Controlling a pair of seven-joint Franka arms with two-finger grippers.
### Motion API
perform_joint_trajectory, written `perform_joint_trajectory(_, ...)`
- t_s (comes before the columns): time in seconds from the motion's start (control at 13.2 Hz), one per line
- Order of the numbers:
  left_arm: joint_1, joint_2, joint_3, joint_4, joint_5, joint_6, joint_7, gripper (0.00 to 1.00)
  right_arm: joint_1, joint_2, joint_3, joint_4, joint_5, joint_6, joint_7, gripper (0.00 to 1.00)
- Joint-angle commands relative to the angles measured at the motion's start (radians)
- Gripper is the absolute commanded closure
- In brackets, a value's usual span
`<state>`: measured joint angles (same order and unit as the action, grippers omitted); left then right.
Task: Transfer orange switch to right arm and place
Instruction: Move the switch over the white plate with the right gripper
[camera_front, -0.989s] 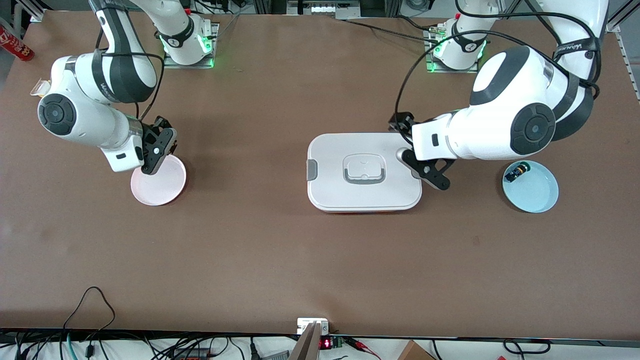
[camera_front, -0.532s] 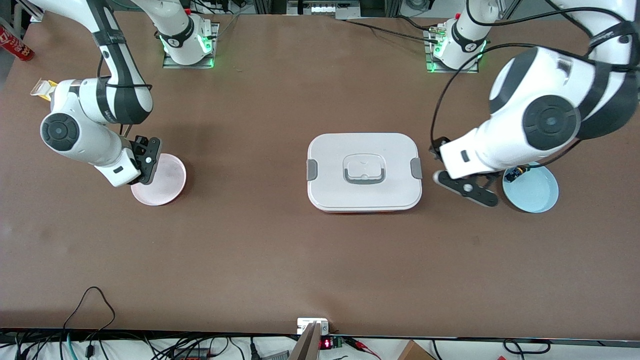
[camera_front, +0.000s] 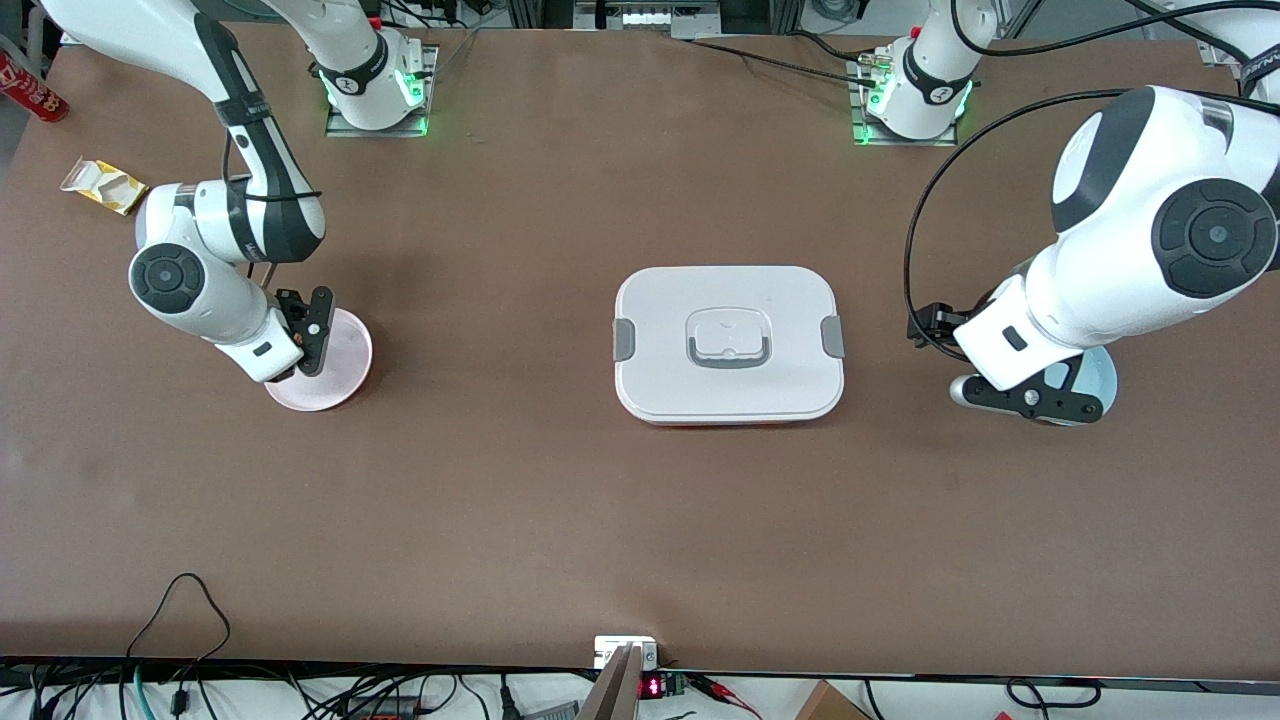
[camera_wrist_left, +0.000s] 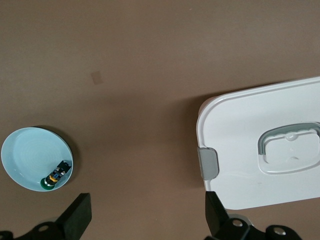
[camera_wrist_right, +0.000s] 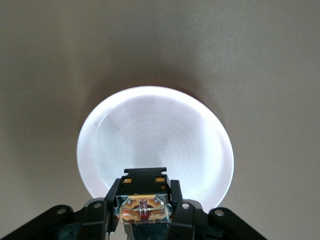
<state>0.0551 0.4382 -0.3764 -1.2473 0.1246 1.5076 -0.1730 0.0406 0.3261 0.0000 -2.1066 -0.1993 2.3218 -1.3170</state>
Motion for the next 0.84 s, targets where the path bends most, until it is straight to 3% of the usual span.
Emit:
perform_joint_trajectory(0.0,0.025,0.002,-0.006,0.026,0.024,-0.018,-0.014,0.0,-0.021,0.016,0.011,-0.032,-0.015,0.07,-0.03,0.94)
perform_joint_trajectory(0.53,0.042,-0.032,-0.001,0.02,0.017,-0.02,-0.006,0.0,-0.03,0.077,0.009,-0.052,-0.015,0.16,-0.065,0.94)
perform_joint_trajectory(0.68,-0.003,-0.105,0.101,-0.045,-0.009,-0.014,0.006,0.0,-0.042,0.094,0.009,-0.055,-0.015,0.191,-0.071,0.94)
perform_joint_trajectory(0.76,-0.074,-0.184,0.2,-0.145,-0.057,0.006,0.007,0.0,-0.042,0.105,0.011,-0.058,-0.015,0.212,-0.071,0.94)
